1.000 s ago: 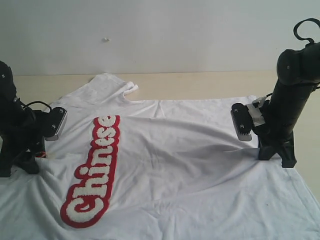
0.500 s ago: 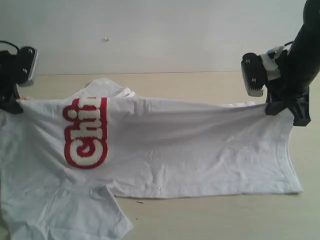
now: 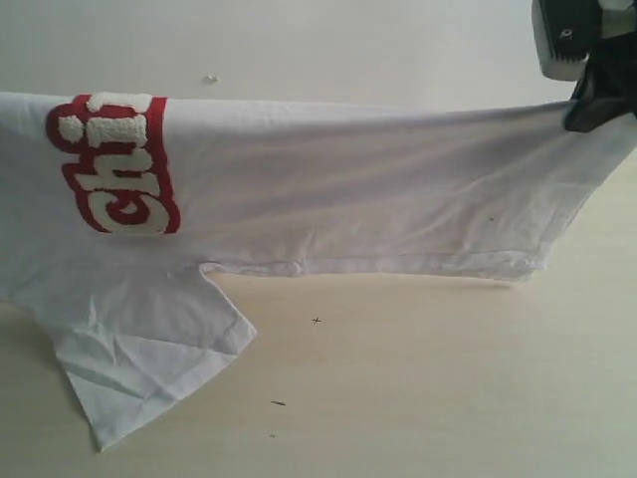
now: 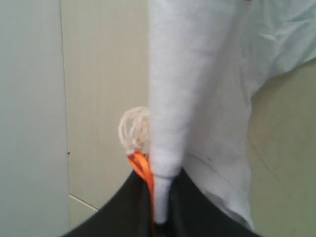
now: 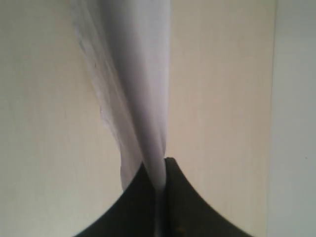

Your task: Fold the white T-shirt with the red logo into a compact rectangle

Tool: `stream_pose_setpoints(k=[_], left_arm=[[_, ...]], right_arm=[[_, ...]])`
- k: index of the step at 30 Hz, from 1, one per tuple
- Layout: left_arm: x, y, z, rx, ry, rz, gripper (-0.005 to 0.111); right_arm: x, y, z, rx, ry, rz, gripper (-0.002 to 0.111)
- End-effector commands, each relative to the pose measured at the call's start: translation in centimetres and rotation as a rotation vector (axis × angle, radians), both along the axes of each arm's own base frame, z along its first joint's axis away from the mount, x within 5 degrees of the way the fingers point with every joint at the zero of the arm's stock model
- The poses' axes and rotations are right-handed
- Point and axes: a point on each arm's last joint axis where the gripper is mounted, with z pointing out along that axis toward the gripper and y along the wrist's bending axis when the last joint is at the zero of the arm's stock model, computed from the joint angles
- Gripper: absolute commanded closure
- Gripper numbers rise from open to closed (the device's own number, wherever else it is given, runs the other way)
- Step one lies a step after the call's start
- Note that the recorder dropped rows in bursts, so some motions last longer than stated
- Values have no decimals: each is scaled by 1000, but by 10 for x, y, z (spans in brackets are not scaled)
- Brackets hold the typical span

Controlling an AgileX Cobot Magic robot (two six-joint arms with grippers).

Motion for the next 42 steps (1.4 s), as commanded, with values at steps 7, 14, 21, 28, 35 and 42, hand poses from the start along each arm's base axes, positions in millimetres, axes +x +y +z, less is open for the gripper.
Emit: stream_pose_setpoints(k=[7, 14, 21, 28, 35, 42], left_arm=[[-80, 0, 57, -139, -123, 60, 107], [-139, -10, 91, -396, -253, 109, 107], [-208, -10, 104, -583, -344, 194, 107], [-271, 5, 95, -746, -403, 264, 107], [-310, 16, 92, -926, -407, 258, 107], [-265, 5, 37, -731, -239, 344, 107]], right_arm=[[-72, 11, 70, 142, -101, -9, 108], [-130, 20, 100, 284, -228, -43, 108], [-180, 28, 108, 427, -293, -80, 108], [-222, 40, 89, 522, -265, -60, 108], [-249, 43, 81, 574, -250, -84, 108], [-232, 42, 34, 483, -89, -138, 108]])
